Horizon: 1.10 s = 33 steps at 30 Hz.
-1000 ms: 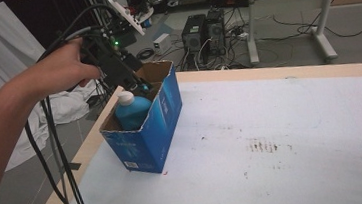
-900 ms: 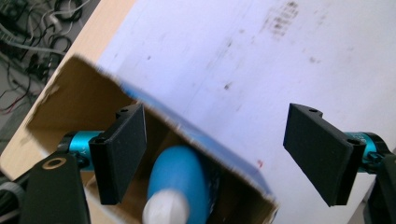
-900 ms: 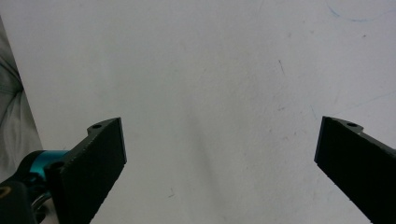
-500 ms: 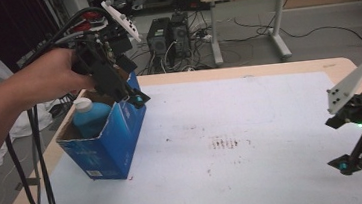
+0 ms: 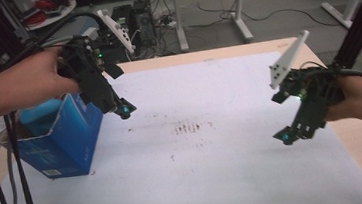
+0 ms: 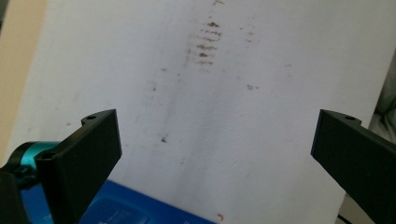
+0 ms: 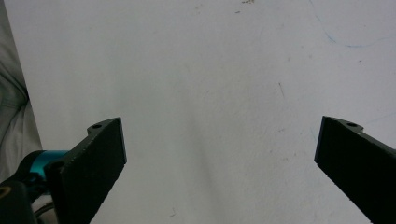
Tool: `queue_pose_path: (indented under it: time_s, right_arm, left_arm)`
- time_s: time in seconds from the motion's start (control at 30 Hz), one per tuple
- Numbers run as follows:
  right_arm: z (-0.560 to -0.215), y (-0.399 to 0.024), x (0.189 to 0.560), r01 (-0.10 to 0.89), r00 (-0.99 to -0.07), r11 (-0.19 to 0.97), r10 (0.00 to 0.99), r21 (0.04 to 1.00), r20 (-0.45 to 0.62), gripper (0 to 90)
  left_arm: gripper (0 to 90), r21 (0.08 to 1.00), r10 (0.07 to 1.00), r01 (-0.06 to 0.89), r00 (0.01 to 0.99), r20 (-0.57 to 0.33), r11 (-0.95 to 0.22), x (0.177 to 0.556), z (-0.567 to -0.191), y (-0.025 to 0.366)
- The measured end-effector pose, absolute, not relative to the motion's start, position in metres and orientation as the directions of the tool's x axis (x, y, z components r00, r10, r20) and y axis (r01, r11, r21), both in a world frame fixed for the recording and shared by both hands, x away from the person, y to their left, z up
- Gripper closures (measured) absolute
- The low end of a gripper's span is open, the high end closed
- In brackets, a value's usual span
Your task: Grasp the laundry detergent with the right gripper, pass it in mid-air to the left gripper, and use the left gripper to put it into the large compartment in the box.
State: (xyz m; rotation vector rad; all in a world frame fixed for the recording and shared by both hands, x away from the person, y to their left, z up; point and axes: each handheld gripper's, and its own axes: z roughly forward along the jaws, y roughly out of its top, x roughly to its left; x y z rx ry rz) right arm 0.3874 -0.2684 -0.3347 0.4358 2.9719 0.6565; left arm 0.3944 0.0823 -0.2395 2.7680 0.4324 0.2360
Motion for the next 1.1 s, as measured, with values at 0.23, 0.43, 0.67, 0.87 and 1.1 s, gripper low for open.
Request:
queue_pose_path:
  time_s: [0.23, 0.43, 0.67, 0.87, 1.1]
  right_arm:
    - [-0.335, -0.267, 0.387, 0.251, -0.96, 0.869, 0.279, 0.425, -0.002, 1.1]
    - [-0.335, -0.266, 0.387, 0.249, -0.962, 0.869, 0.275, 0.427, 0.001, 1.1]
    - [-0.335, -0.262, 0.388, 0.239, -0.965, 0.873, 0.263, 0.425, 0.0, 1.1]
    - [-0.336, -0.261, 0.387, 0.232, -0.966, 0.878, 0.257, 0.419, -0.003, 1.1]
    - [-0.335, -0.259, 0.386, 0.227, -0.968, 0.879, 0.252, 0.419, -0.004, 1.1]
  left_arm:
    - [1.6, 0.32, 0.263, 0.216, 0.958, 0.111, -0.922, 0.39, -0.257, 0.055]
    - [1.6, 0.311, 0.294, 0.249, 0.949, 0.109, -0.917, 0.393, -0.274, 0.04]
    - [1.6, 0.297, 0.262, 0.231, 0.962, 0.071, -0.927, 0.391, -0.294, 0.027]
    - [1.6, 0.299, 0.247, 0.22, 0.967, 0.055, -0.929, 0.39, -0.299, 0.024]
    - [1.6, 0.313, 0.245, 0.215, 0.968, 0.06, -0.925, 0.388, -0.296, 0.027]
